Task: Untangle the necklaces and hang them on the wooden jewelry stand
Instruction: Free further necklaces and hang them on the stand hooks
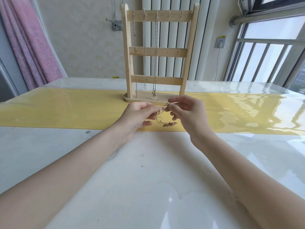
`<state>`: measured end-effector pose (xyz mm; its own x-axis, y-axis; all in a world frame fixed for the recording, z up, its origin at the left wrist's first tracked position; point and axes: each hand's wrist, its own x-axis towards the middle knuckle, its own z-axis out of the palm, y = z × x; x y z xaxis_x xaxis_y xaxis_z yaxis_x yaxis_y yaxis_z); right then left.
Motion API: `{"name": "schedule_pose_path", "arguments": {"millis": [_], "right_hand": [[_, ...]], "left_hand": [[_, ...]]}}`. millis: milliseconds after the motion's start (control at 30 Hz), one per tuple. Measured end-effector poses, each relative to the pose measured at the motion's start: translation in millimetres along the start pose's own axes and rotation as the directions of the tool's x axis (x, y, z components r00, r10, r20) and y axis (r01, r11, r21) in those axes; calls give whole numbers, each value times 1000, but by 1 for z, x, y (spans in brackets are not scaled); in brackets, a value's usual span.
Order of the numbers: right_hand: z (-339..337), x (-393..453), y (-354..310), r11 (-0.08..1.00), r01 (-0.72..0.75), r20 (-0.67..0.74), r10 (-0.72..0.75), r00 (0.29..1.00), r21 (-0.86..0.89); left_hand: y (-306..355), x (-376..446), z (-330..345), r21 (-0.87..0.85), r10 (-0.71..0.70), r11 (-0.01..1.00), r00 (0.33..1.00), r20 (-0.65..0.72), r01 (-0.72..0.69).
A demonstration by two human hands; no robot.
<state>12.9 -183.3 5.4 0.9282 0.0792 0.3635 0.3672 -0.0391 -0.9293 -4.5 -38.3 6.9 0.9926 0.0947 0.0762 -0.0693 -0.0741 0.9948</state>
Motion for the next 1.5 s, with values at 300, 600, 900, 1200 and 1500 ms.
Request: {"name": "schedule_pose_path", "arguments": {"millis": [300, 600, 900, 1200, 1500], "right_hand": [[-2, 1, -1, 994, -88, 20, 87, 996, 63], [4, -7, -1, 997, -72, 112, 72, 991, 0], [0, -4, 0, 992, -100, 153, 87, 984, 81], [-1, -3, 2, 959, -178, 99, 160, 982, 219], [-3, -1, 0, 937, -188, 76, 173, 982, 296]], "left_hand": [[0, -2, -1, -21, 9, 1000, 999, 38, -8], [0, -2, 3, -91, 24, 996, 996, 88, -16], [2, -3, 1, 102, 124, 985, 981, 149, -140], [1, -1, 3, 182, 218, 957, 974, 57, -225], [4, 0, 1, 171, 229, 958, 973, 35, -232]]}}
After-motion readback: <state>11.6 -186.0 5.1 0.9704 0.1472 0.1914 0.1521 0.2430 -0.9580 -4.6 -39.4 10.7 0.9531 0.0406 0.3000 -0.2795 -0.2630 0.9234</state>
